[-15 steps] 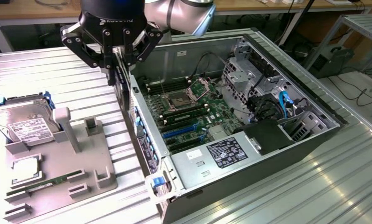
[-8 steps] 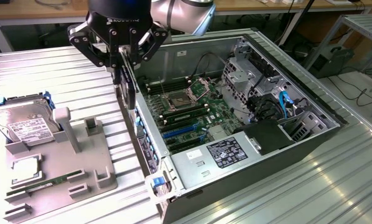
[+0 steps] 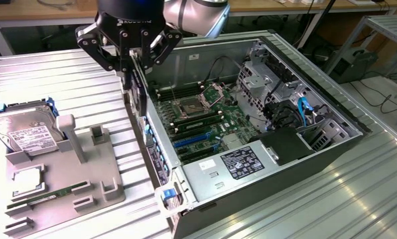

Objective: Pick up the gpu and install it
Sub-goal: 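Pick up the gpu and move the gpu toward the slot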

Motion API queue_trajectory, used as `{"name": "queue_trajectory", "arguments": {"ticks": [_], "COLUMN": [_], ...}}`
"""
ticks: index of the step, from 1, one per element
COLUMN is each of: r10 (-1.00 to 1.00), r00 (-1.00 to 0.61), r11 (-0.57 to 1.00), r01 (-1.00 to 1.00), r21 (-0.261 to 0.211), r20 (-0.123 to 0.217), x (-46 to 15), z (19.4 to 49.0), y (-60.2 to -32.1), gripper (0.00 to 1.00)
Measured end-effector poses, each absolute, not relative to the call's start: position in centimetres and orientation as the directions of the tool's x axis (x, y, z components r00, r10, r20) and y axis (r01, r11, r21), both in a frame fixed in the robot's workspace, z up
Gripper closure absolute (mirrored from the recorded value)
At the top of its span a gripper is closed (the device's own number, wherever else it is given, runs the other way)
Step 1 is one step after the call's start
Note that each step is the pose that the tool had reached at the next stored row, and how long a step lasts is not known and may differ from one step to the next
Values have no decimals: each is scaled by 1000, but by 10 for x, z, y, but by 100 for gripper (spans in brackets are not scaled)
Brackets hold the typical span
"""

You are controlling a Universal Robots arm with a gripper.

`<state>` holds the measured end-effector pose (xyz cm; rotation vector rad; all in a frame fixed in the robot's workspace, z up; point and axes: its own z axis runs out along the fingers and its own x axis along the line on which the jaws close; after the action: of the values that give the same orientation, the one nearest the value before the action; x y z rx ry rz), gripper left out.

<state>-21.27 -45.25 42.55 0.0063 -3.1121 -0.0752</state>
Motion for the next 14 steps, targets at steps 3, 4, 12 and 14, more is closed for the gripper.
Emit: {"name": "queue_trajectory", "arguments": {"ticks": [3, 4, 12, 14], "r10": [-5, -5, -5, -5], "r00": [-1000, -1000, -1000, -1000], "r11": [999, 999, 999, 999], "r01": [-3, -3, -3, -3], "r21": [48, 48, 48, 48], "r20": [28, 28, 28, 28], "x": [-211, -211, -181, -165], "z": [425, 425, 425, 425], "y": [-453, -453, -453, -453], "gripper": [72, 72, 72, 72]}}
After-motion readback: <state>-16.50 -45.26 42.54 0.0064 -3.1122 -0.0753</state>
